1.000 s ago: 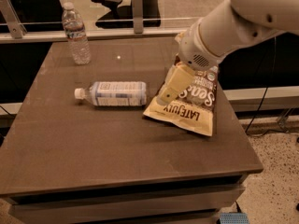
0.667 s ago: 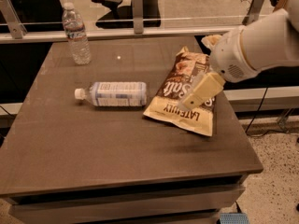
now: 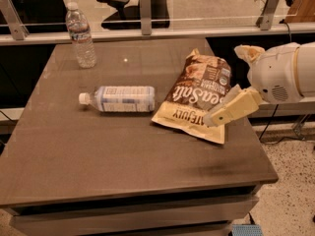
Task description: Knock blue plastic bottle over
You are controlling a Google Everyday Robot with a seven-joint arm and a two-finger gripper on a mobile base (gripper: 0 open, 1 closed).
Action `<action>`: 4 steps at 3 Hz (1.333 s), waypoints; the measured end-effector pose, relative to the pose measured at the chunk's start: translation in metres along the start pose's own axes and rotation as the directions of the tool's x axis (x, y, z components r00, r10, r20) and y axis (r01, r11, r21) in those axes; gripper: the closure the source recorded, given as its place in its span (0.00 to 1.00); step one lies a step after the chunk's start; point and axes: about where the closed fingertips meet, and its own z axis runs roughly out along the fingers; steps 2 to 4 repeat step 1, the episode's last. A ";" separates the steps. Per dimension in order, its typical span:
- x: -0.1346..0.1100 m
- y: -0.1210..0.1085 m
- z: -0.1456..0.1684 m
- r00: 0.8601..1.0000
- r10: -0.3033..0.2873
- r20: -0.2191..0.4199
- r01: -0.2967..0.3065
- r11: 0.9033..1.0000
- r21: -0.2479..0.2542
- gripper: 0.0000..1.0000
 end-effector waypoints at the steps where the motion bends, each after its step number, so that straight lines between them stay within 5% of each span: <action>1: 0.000 0.000 0.000 1.000 0.002 0.000 -0.002 1.000 0.000 0.00; 4: 0.000 0.000 0.000 1.000 0.002 0.000 -0.002 1.000 0.000 0.00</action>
Offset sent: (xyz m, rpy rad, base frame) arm 0.0000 0.0000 0.0000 0.0000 0.0000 0.0000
